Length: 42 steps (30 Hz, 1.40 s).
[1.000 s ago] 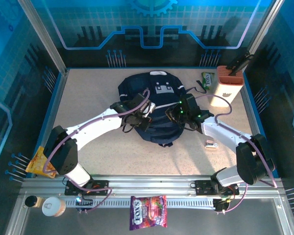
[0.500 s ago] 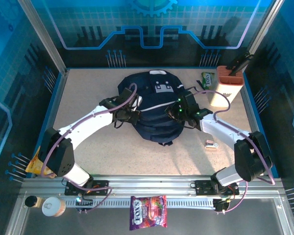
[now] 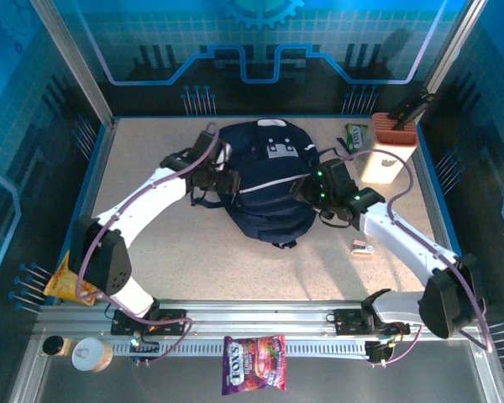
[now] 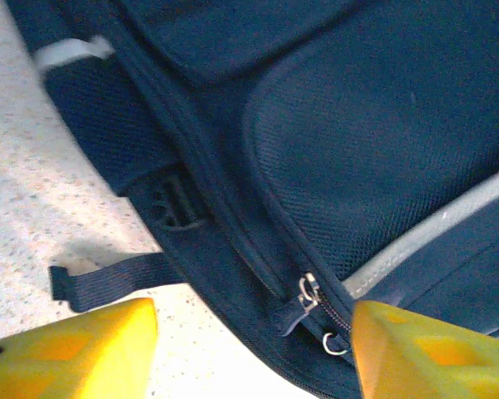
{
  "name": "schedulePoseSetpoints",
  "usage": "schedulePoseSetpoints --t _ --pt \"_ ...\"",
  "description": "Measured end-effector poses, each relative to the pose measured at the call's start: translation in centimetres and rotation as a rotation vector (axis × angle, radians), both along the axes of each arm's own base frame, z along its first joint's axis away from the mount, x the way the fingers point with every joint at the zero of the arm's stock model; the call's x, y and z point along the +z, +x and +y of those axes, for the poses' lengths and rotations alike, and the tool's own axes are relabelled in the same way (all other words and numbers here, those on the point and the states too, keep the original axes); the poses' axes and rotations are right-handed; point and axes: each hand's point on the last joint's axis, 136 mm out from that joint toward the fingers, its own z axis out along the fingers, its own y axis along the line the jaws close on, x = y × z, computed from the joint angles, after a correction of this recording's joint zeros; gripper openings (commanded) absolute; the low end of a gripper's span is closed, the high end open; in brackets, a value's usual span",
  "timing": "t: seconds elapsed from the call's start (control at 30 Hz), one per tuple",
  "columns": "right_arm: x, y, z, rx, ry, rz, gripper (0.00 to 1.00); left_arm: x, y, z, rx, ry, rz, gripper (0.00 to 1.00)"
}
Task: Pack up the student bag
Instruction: Pick up the loose stationery from the bottom-right of the table.
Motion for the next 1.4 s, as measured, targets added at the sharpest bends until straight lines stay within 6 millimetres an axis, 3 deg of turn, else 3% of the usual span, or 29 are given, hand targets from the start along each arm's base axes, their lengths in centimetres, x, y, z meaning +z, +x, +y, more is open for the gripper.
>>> schedulePoseSetpoints --t 0.17,0.4,0.67,0.9,1.3,1.4 --pt "-1.0 -2.7 -4.4 -0.076 -0.163 0.065 0.88 3.8 0.0 3.3 0.082 -0.055 -0.117 0.99" --pt "-4.4 -6.9 -10.3 -0.226 -0.272 0.236 0.91 5.2 -0.7 4.9 0.127 -0.095 -0.185 0.99" --pt "-8.4 -10.5 -14.3 -0.428 -0.24 0.412 0.92 6.1 -0.8 4.7 0.115 -0.141 -0.215 0.99" --pt "-10.7 -10.5 -15.7 -0.553 -0.166 0.451 0.92 5.9 -0.9 4.3 0.098 -0.159 -0.213 0.99" --pt "-13.6 -9.0 -16.1 -0.579 -0.179 0.486 0.77 5.8 -0.9 4.1 0.092 -0.166 -0.214 0.99" --pt "-14.5 -9.0 -16.1 -0.568 -0.193 0.509 0.68 5.8 -0.9 4.1 0.092 -0.166 -0.213 0.99"
